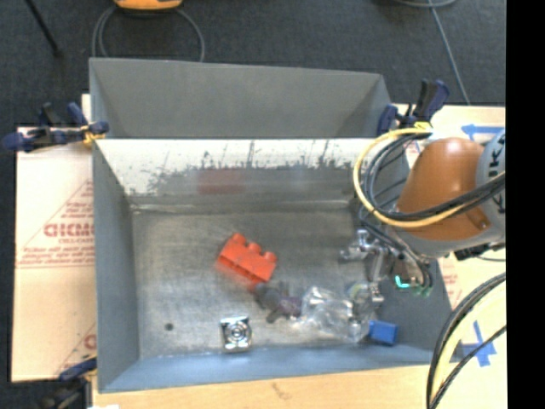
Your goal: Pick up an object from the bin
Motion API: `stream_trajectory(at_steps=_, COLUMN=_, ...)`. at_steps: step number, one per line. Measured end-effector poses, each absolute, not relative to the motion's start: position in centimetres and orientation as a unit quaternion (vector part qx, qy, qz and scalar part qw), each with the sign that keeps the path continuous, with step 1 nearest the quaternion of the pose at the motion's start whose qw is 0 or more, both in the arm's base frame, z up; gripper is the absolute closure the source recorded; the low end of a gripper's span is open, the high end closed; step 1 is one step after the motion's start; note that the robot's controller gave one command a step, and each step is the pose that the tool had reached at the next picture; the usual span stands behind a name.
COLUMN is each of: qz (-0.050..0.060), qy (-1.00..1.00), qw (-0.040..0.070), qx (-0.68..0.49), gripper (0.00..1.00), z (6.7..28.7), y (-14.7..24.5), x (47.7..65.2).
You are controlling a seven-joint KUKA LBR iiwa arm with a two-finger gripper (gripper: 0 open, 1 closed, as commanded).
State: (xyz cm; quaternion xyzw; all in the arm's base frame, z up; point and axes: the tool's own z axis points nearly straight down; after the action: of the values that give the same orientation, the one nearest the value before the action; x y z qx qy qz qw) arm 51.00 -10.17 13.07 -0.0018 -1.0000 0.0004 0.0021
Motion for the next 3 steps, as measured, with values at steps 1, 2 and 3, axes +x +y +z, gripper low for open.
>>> stream_trajectory(at_steps=1, qz=0.002, qy=-0.998, qw=-0.007, qx=0.07, gripper=0.0, z=11.0, y=-7.7, x=50.6)
stream_trajectory(at_steps=2, qz=-0.001, qy=-0.999, qw=-0.001, qx=-0.049, gripper=0.0, z=10.9, y=-4.5, x=49.9)
stream_trajectory(at_steps=3, qz=0.0, qy=-0.989, qw=0.001, qx=-0.149, gripper=0.0, z=11.9, y=-4.9, x=48.5)
